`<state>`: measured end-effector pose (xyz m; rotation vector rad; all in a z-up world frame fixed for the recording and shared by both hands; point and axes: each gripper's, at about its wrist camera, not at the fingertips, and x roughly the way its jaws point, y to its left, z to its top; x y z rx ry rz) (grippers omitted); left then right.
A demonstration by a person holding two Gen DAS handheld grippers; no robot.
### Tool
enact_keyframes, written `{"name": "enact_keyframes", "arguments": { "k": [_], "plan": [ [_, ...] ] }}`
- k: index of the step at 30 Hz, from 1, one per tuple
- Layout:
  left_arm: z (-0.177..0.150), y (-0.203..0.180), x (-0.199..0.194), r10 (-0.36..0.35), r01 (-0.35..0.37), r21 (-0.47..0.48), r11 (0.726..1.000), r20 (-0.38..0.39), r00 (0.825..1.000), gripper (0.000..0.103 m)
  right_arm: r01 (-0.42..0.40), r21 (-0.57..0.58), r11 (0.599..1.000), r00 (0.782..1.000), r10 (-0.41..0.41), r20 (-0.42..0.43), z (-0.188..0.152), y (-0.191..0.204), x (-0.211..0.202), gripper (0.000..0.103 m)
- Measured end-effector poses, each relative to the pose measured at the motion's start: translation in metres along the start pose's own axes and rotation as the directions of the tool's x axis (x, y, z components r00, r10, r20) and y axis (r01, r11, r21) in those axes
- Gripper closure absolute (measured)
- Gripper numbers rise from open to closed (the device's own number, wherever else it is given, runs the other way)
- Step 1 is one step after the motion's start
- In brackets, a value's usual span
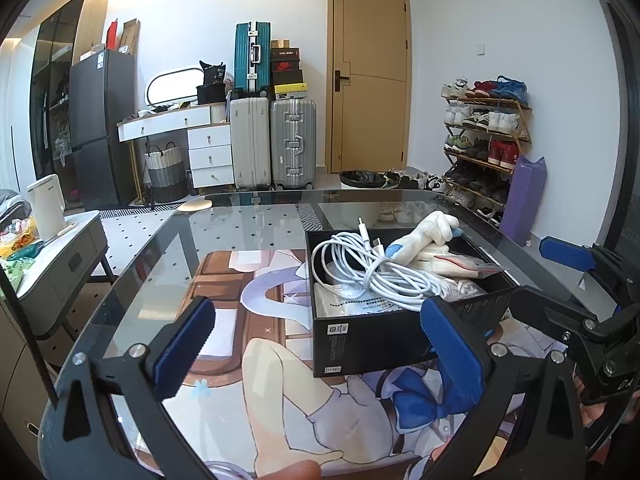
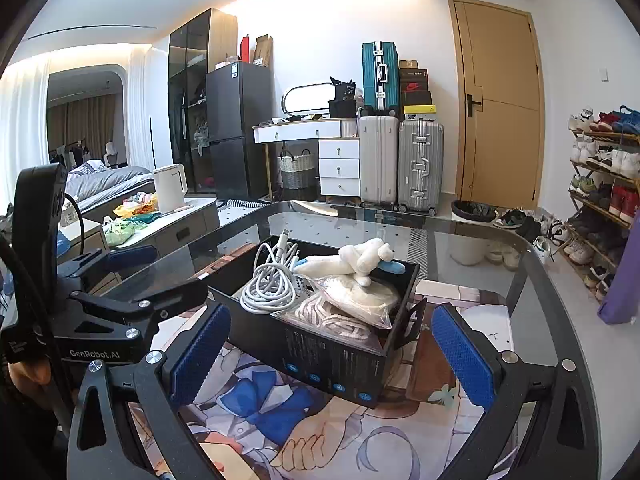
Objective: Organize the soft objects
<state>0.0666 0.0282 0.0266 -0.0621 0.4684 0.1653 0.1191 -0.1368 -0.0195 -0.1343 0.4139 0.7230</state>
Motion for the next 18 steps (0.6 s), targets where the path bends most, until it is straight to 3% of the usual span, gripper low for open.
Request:
{"name": "enact_keyframes", "arguments": {
  "k": [18],
  "plan": [
    [-0.0022, 0.0003, 0.0008, 0.005, -0.006, 0.006, 1.000, 0.003, 1.000, 0.000, -0.007, -0.002, 1.000, 1.000, 0.007, -0.002, -0.0015, -0.0001, 0.0014, 0.001]
  ]
}}
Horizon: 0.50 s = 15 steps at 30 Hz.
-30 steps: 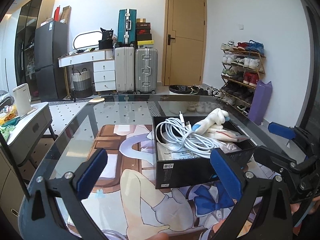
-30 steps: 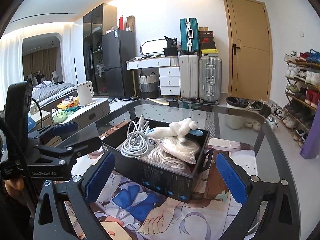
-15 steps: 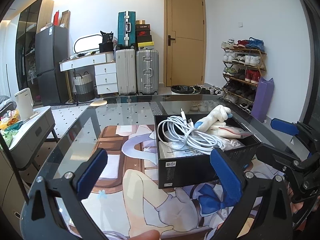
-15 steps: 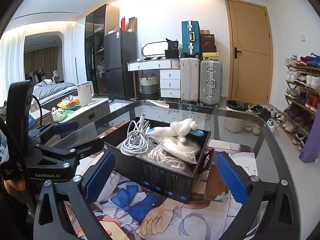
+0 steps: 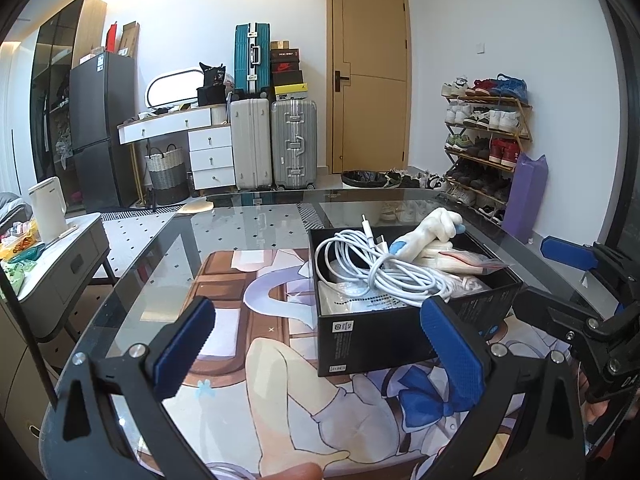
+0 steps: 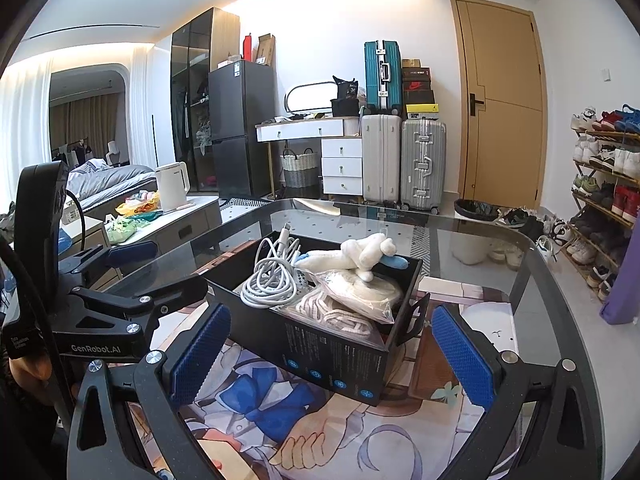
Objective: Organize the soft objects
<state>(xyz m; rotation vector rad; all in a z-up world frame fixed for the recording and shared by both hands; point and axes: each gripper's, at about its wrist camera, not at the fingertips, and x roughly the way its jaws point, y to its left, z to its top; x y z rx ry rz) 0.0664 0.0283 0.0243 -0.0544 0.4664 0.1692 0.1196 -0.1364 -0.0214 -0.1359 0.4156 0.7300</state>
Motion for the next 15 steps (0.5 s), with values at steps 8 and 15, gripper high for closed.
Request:
{"name": "enact_keyframes", "arguments": {
  "k": [8, 15],
  "plan": [
    [-0.0001, -0.0015, -0.0007, -0.001, 0.001, 0.001, 1.000, 0.005, 1.000, 0.000, 0.000, 0.001, 1.000, 1.000, 0.000, -0.002, -0.0002, -0.0002, 0.0000, 0.001],
    [-0.0007, -0.0024, 0.0007, -0.004, 0.004, 0.005, 1.000, -0.001, 1.000, 0.000, 0.000, 0.000, 1.000, 1.000, 0.000, -0.003, -0.0005, -0.0003, 0.0017, 0.001]
  ]
}}
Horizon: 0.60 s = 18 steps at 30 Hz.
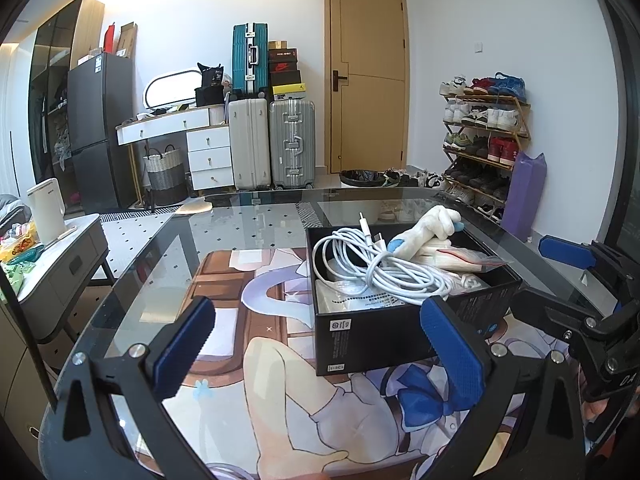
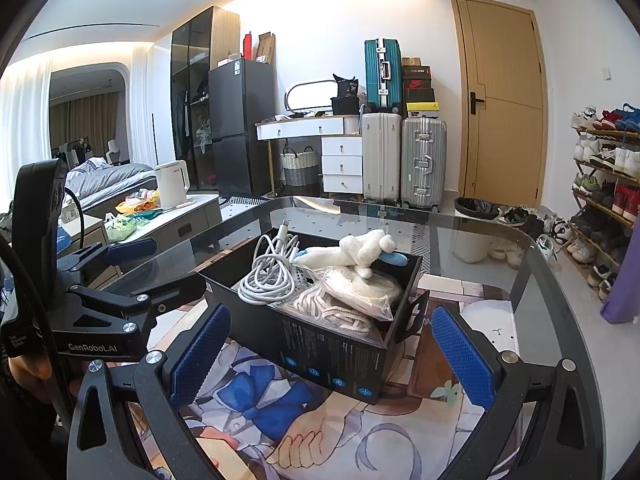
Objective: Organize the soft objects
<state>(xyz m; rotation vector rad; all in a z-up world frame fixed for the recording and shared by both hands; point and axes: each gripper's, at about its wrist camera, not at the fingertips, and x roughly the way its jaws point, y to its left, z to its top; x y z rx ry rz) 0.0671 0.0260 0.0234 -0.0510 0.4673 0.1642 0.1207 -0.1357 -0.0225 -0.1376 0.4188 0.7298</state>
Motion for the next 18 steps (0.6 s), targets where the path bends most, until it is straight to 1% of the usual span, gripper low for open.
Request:
{"name": "enact_keyframes", "arguments": {
  "k": [18],
  "plan": [
    [-0.0019, -0.0026, 0.0012, -0.006, 0.006, -0.003, 1.000, 0.002, 1.000, 0.000, -0.004, -0.004, 1.000, 1.000, 0.004, 0.001, -0.0028, 0.0024, 0.0039, 0.001]
  ]
}}
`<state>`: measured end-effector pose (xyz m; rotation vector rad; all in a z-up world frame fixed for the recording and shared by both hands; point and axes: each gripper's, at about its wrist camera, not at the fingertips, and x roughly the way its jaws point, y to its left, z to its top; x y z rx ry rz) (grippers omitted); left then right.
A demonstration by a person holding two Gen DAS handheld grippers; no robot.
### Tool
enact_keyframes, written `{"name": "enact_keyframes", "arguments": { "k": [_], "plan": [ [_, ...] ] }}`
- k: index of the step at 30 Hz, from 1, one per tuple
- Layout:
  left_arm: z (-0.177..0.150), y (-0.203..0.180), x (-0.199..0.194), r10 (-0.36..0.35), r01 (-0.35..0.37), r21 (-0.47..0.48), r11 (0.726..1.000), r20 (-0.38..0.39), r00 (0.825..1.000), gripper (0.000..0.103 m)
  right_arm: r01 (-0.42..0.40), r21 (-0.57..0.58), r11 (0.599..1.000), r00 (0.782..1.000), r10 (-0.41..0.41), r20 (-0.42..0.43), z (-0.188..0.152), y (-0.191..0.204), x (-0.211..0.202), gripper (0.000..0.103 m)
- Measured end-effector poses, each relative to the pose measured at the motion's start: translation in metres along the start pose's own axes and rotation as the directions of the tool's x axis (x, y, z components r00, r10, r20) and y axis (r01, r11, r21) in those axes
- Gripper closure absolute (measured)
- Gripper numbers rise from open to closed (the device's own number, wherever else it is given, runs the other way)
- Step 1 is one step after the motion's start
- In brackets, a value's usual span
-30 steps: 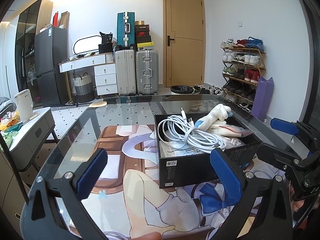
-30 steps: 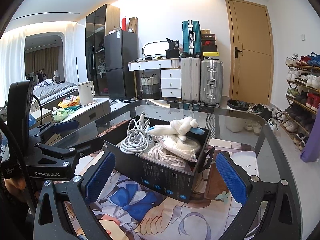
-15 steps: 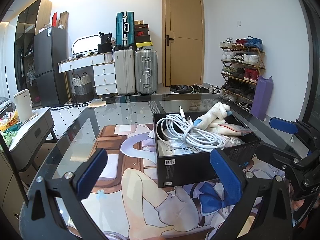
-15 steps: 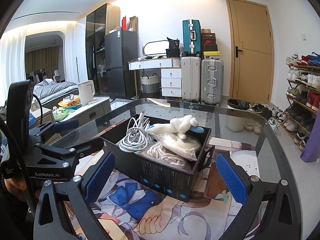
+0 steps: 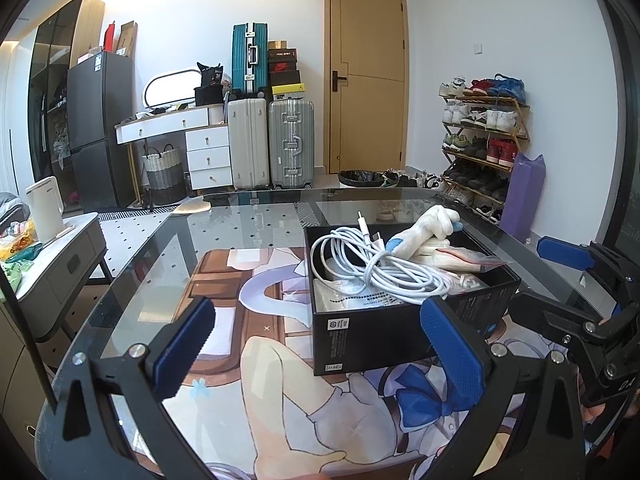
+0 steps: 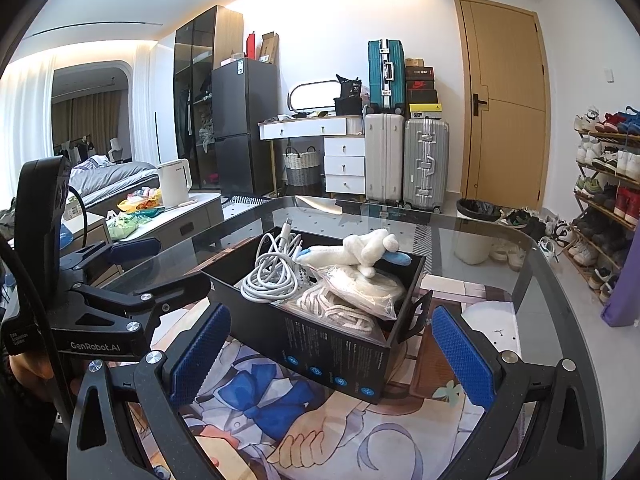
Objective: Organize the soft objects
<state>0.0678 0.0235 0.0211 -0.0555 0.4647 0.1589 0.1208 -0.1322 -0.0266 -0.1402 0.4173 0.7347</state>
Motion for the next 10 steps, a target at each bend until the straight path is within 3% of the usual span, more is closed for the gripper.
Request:
{"name": "enact_keyframes", "arguments": {
  "k": [10],
  "plan": [
    [0.0007, 0.0005, -0.0015, -0.012, 0.012, 0.006, 1.000, 0.007, 1.000, 0.000, 0.001, -0.003, 1.000, 1.000, -0.001, 0.001, -0.0017, -0.0004, 0.0006, 0.001]
  ]
}}
